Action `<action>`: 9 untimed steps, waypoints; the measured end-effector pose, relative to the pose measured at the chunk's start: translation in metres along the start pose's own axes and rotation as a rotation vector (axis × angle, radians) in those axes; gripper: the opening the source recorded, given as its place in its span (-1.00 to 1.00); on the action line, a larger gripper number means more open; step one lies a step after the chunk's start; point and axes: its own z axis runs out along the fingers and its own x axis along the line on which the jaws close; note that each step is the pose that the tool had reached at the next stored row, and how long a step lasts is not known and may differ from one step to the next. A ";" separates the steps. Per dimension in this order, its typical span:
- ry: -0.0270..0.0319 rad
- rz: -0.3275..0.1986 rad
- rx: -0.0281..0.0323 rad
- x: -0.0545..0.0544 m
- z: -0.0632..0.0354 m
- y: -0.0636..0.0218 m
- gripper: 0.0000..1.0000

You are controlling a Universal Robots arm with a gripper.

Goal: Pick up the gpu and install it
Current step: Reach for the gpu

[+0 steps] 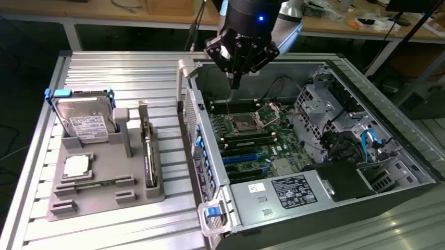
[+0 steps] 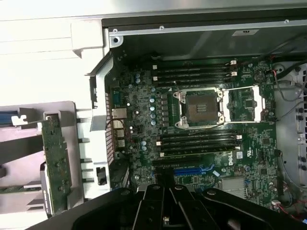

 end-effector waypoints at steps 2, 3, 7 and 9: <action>0.0000 0.000 -0.0001 0.006 -0.0002 -0.0004 -0.79; 0.0000 0.000 -0.0001 0.008 -0.0003 -0.0006 -0.79; 0.0000 0.000 -0.0001 0.020 -0.0007 -0.0015 -0.79; 0.0001 0.000 0.0000 0.029 -0.0011 -0.0022 -0.79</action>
